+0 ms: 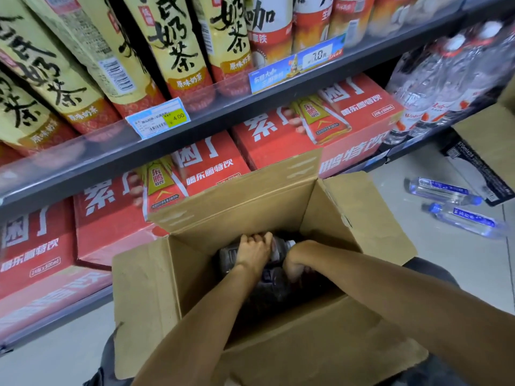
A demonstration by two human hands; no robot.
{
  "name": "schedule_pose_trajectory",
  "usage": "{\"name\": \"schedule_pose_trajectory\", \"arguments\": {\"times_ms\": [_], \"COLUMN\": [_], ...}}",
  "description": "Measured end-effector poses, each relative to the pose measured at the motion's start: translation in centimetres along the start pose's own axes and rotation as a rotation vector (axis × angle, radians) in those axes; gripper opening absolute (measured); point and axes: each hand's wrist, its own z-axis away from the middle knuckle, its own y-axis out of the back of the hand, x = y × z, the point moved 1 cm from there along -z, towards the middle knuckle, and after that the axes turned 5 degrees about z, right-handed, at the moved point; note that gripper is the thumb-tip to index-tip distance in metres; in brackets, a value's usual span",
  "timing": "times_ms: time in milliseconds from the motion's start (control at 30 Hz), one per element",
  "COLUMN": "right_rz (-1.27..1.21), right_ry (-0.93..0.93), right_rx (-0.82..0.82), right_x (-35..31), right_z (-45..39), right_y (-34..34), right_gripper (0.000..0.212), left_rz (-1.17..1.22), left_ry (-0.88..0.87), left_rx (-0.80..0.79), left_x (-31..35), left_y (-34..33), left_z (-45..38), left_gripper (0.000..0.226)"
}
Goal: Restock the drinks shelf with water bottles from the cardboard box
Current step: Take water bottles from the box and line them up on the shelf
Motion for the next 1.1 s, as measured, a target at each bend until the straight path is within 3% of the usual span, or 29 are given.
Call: {"name": "schedule_pose_trajectory", "arguments": {"times_ms": [100,200,300,467,633,900,1100], "right_rz": [-0.092,-0.223,-0.177,0.055,0.253,0.369,0.361], "right_ry": [0.005,0.014,0.039,0.112,0.192,0.222,0.181], "right_rx": [0.017,-0.053,-0.019,0.35,0.669,0.975,1.287], "right_x": [-0.4,-1.0,-1.3,-2.2,-2.1,1.5,2.3], "right_z": [0.7,0.1,0.6,5.3,11.1,19.0,24.0], "right_y": [-0.4,-0.9,-0.7,0.1,0.3,1.1,3.2], "right_gripper": [0.061,0.064,0.051,0.036,0.03,0.036,0.047], "left_rz": [0.074,0.063,0.03,-0.055,0.036,0.45,0.888], "left_ry": [0.032,0.006,-0.026,-0.116,-0.113,-0.103,-0.185], "left_rx": [-0.041,-0.096,-0.124,-0.098,-0.004,0.274,0.462], "left_x": [-0.3,-0.6,-1.5,-3.1,-4.6,-8.0,-9.4], "left_y": [0.6,1.4,2.6,5.0,7.4,12.0,15.3], "left_z": [-0.3,0.0,0.7,3.2,7.0,12.1,15.0], "left_gripper": [0.041,0.073,0.095,0.106,0.105,0.102,0.101]}}
